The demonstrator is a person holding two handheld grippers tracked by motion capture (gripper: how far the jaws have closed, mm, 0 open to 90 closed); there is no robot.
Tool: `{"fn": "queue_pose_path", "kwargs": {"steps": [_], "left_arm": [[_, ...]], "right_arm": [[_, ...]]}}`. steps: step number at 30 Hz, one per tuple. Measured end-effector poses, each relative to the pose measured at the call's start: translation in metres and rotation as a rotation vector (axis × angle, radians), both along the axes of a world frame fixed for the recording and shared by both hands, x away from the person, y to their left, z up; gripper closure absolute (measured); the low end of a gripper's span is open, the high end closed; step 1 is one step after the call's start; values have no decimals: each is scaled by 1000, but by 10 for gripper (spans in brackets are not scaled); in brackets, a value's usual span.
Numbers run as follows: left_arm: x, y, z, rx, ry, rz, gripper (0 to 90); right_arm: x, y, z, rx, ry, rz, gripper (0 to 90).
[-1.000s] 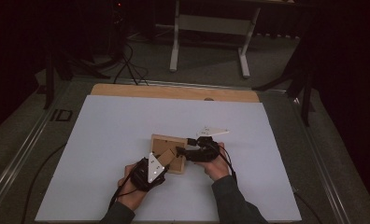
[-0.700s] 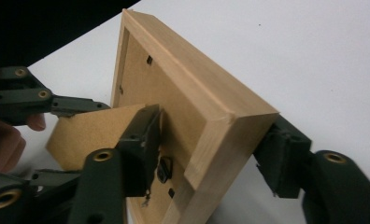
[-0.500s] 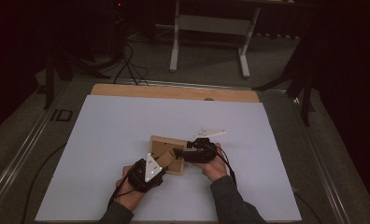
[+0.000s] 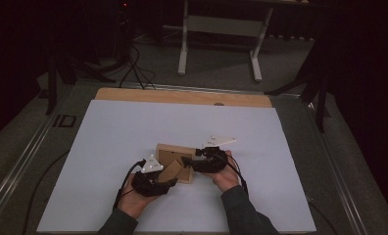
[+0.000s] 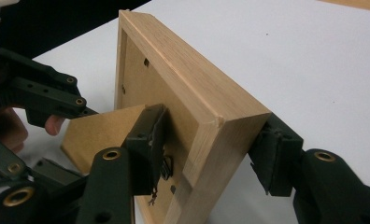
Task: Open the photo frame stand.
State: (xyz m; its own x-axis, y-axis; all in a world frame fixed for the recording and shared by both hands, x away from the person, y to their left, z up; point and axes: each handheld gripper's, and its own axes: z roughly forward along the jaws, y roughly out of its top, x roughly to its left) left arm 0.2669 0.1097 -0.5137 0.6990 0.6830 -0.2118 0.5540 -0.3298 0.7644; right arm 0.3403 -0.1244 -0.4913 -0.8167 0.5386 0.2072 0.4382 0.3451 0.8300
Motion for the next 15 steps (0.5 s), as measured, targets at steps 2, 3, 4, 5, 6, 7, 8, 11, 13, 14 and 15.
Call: {"fn": "queue_pose_path", "kwargs": {"steps": [2,3,4,5,6,7,8,11,13,14,15], "left_arm": [[1,2,1,-33,19,-10,564],[1,3,2,-48,30,-12,580],[2,3,2,-59,39,-14,592],[2,4,2,-71,49,-14,604],[3,5,2,-81,58,-15,613],[4,6,2,-85,63,-13,631],[4,7,2,-88,66,-8,652],[5,10,2,-93,68,7,715],[5,10,2,-77,63,19,724],[5,10,2,-79,65,22,725],[5,10,2,-74,65,25,727]], "right_arm": [[-1,0,1,-6,-11,2,487],[-2,1,1,-10,-19,4,487],[-3,1,1,-15,-25,5,487],[-4,2,2,-18,-34,8,488],[-5,2,3,-24,-43,10,490],[-6,2,3,-30,-53,16,492],[-7,2,4,-33,-58,20,496],[-10,2,6,-38,-74,30,511],[-11,2,6,-41,-84,28,523],[-12,3,6,-43,-90,30,526],[-12,3,7,-46,-96,28,528]]}}
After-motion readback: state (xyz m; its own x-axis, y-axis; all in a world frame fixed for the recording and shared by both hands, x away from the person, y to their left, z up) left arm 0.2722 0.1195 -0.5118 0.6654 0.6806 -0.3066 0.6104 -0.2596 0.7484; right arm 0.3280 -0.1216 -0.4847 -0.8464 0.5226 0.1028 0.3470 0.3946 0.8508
